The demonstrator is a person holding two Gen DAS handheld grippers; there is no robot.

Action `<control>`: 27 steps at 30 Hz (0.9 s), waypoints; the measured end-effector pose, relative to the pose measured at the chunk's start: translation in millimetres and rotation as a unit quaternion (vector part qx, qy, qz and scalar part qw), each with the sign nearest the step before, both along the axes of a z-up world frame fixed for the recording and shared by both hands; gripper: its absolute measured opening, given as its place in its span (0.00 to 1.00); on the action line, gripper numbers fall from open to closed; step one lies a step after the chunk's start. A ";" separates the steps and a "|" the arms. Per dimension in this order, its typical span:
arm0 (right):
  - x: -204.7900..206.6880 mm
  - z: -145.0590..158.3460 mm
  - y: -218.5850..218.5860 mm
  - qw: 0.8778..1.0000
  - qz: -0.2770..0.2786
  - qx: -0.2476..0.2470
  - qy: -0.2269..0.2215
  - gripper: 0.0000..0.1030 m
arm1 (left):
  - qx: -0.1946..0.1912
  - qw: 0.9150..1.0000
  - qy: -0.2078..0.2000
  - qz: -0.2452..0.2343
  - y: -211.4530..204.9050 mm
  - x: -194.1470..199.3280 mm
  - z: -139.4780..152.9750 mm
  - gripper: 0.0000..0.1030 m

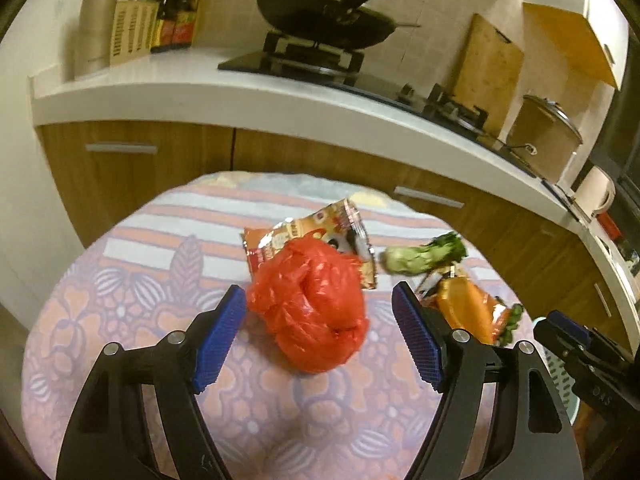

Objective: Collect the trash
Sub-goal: 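Grasp the red plastic bag with the left tool while the right tool grasps the hot dog bun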

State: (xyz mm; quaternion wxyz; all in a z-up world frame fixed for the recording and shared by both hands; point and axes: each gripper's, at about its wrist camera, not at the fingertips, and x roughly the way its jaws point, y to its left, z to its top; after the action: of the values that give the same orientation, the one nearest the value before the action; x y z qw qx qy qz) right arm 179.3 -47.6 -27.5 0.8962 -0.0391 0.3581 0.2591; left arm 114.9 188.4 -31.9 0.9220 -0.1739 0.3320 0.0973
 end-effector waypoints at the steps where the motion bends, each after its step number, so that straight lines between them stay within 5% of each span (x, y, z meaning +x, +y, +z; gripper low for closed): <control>1: 1.5 -1.8 4.6 1.000 0.003 -0.001 0.001 0.44 | -0.001 1.000 0.003 0.001 1.4 2.8 -3.0 0.71; 12: 18.5 -35.6 35.1 1.000 0.013 0.017 -0.004 0.43 | -0.018 1.000 0.007 0.007 6.7 10.2 -30.9 0.63; 21: 29.8 -44.6 42.2 1.000 0.008 -0.004 0.017 0.45 | 0.010 1.000 0.012 -0.005 -7.0 12.4 -30.2 0.59; 24: 30.4 -47.5 44.9 1.000 0.013 -0.012 0.023 0.45 | 0.004 1.000 0.009 -0.011 -7.1 11.9 -30.8 0.49; 27: 28.7 -49.3 46.8 0.999 0.022 -0.013 0.027 0.24 | 0.003 1.000 0.005 -0.016 -9.4 10.2 -30.1 0.39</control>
State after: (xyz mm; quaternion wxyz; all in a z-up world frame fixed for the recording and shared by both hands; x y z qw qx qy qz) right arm 208.1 -0.8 -76.8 0.8798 -0.0517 0.3846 0.2747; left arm 125.1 178.9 -62.0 0.9223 -0.1648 0.3391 0.0843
